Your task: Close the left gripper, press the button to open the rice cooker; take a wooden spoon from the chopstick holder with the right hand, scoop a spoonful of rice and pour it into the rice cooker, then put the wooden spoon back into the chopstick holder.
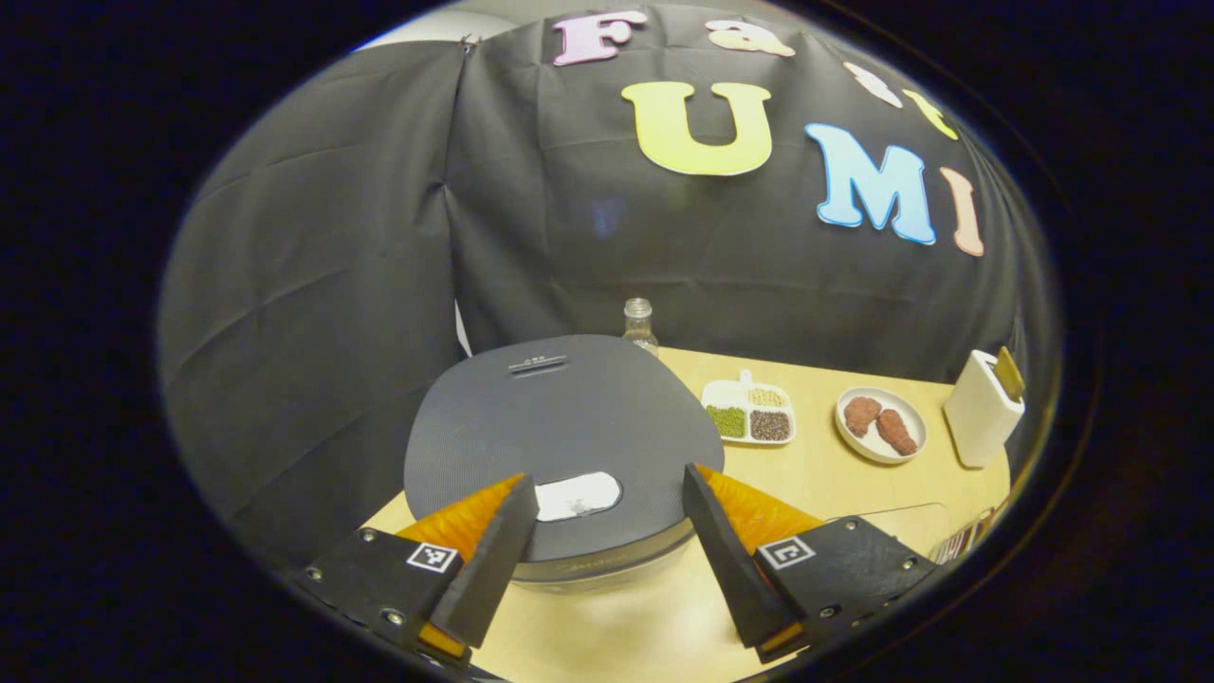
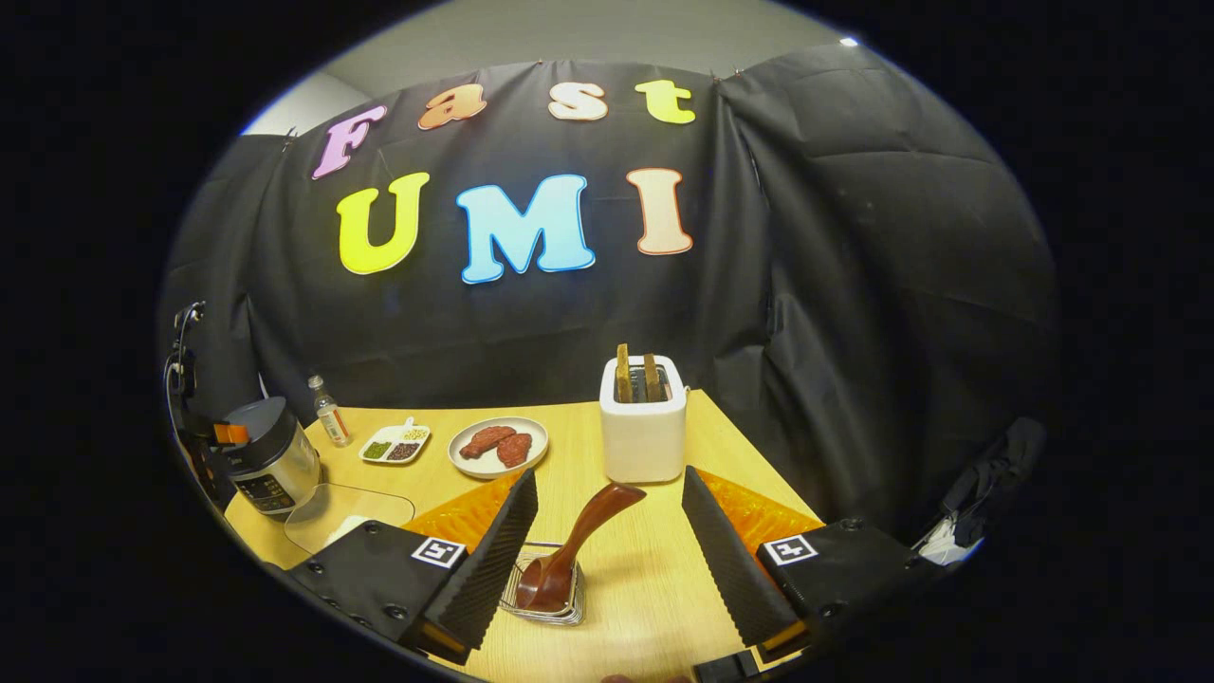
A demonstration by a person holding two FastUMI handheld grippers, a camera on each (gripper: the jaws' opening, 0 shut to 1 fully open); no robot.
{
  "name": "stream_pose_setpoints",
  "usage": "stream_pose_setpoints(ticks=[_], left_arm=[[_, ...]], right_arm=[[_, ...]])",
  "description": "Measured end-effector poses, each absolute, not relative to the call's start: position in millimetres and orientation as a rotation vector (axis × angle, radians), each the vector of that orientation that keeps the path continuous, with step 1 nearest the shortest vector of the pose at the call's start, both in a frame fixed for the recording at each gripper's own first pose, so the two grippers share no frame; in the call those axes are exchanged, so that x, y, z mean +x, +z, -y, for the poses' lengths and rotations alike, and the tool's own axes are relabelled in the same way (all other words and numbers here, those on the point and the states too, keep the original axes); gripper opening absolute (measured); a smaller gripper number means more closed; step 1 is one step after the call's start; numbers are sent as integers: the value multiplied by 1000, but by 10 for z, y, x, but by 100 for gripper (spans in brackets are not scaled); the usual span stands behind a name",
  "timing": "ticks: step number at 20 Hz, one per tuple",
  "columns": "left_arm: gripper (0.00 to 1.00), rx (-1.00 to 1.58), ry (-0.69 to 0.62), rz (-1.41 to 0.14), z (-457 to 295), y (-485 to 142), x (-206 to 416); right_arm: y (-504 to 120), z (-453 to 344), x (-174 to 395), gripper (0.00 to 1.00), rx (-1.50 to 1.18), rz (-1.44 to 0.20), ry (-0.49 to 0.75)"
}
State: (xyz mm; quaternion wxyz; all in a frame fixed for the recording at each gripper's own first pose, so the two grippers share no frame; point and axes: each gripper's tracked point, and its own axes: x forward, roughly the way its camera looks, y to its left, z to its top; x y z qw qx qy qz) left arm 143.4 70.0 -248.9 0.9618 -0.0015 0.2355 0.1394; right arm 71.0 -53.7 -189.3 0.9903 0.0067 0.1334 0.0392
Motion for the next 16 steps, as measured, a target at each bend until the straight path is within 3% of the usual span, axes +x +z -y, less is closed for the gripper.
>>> stream_pose_setpoints(ticks=[7,13,16], left_arm=[[99,53,184,-518,-677,-2472,1447],[98,426,140,-566,-688,-2637,1315],[100,196,205,-499,-674,-2575,1371]], right_arm=[[-1974,458,693,98,6,-282,112],[-2042,510,665,98,23,-300,101],[-2051,552,664,98,24,-309,95]])
